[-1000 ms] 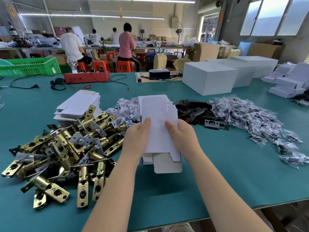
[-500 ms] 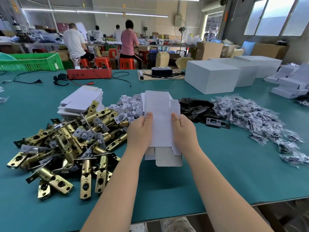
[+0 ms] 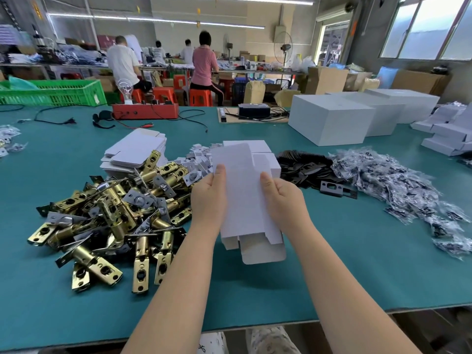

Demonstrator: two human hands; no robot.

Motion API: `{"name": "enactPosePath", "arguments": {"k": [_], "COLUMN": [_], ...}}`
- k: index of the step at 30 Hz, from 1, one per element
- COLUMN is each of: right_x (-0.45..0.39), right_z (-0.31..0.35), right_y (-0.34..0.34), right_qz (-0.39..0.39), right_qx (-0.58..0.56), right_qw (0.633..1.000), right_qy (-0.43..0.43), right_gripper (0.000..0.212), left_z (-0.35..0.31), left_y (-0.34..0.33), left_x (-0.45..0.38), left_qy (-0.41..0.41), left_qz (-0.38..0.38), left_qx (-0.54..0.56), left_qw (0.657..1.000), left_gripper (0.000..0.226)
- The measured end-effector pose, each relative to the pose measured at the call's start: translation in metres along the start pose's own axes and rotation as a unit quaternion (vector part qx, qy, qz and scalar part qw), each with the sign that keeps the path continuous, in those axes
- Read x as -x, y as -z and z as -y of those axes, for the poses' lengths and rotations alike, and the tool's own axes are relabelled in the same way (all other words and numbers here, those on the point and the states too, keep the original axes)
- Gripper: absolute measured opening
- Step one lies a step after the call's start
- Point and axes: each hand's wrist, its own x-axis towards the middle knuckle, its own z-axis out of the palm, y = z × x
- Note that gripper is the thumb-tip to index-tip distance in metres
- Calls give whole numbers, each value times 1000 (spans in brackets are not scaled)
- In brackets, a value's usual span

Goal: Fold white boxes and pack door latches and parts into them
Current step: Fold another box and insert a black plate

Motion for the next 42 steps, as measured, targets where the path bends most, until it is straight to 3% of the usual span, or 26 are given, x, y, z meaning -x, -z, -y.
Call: {"name": "enactPosePath", "arguments": {"k": [3,6,9,12,16,18,20,23,26,31,40,42], "right_x": [2,3,3,2,5,6,4,1,-4,-8,-27,-25], "right_z": [1,-1,-5,-7,-9,-14,-20,-23,-22,-19,-19,-23], "right_y": [-1,-4,-3,0,-1,4,13,19,15,13,20,15], "right_qz": [-17,-35,-99,-167,-97,-23,56,120,128,137,64,28], "right_qx": [-7,-1,-65,-202,-224,-276,-358,-368,-339,-296,-325,-320], "right_qw": [1000,999,992,960,966,958,931,922,931,943,939,940], "right_qy": [-12,-17,-38,-93,-81,-74,-51,-23,-41,-63,-97,-117], "right_gripper": [51,52,50,27,42,50,48,48,52,44,13,23], "left_z": [-1,-4,-8,-7,-1,7,13,20,18,9,-13,-9], "left_y": [-1,-3,2,5,6,10,15,17,15,11,-5,-5], "left_x": [2,4,8,14,17,14,11,10,3,2,-9,-8], "left_qy": [-34,-4,42,52,52,32,17,17,48,46,32,35], "left_qz": [-8,10,107,185,222,233,232,263,268,285,274,274], "left_qx": [-32,-2,84,83,152,171,156,113,144,136,66,58], "left_qw": [999,1000,990,978,962,957,960,958,951,948,959,959], "left_gripper": [51,47,49,40,39,53,66,63,62,37,25,27]}}
